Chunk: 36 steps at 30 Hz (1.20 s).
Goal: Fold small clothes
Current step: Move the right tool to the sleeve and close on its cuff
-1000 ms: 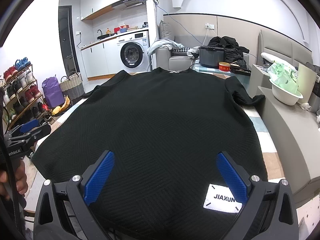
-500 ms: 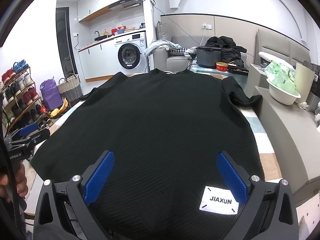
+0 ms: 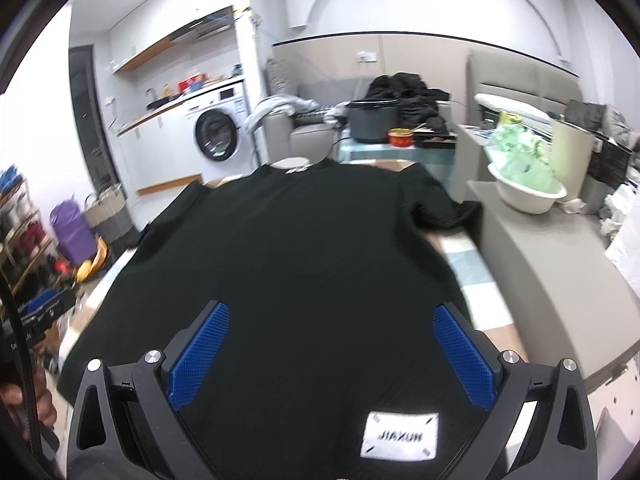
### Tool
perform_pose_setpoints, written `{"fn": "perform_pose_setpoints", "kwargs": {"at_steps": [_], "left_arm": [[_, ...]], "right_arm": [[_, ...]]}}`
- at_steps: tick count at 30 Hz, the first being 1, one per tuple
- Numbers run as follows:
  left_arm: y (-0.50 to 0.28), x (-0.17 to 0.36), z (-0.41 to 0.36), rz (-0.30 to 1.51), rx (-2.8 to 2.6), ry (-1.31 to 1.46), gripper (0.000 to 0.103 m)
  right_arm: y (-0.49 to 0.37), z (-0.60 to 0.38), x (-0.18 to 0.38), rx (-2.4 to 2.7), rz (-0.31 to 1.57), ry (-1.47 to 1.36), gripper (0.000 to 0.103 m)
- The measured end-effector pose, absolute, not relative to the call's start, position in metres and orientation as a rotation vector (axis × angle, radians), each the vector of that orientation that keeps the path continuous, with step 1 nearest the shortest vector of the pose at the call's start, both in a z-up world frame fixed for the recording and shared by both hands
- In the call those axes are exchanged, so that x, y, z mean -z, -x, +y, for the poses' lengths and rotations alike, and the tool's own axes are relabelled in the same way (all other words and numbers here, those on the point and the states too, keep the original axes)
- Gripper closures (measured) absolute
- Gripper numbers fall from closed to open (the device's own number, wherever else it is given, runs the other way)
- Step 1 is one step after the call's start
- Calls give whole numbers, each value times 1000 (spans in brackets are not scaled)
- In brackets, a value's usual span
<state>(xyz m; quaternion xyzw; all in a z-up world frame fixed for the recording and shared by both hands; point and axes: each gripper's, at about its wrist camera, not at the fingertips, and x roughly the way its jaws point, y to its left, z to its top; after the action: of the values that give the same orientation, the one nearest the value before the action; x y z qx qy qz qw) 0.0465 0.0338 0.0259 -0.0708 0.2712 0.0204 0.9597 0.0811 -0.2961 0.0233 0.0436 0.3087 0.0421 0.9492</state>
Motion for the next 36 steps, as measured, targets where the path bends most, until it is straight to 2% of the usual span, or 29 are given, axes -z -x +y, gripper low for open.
{"fn": "perform_pose_setpoints", "kwargs": {"at_steps": [7,13,14,15,16,17,25,36], "left_arm": [[-98,-48,51,553,-28,164,1],[-155,-59,73,592,-30,201,1],[-163,-59,78,597,-20,219,3],[-174,-60,82,603,-19,233,11],[-183,-60,87,612,-20,241,18],[-191,-61,91,615,-13,245,20],[-256,-53,130,641,-80,280,50],[-312,-9,142,695,-117,288,51]], "right_arm": [[-122,-334,-51,71,611,-278,0],[-174,-347,-52,122,665,-373,2],[-184,-348,-51,116,677,-387,6],[-192,-349,-50,106,684,-409,10],[-200,-350,-49,98,695,-431,19],[-209,-353,-48,98,706,-446,24],[-260,-400,-23,255,723,-514,24],[-296,-429,31,467,790,-613,32]]}}
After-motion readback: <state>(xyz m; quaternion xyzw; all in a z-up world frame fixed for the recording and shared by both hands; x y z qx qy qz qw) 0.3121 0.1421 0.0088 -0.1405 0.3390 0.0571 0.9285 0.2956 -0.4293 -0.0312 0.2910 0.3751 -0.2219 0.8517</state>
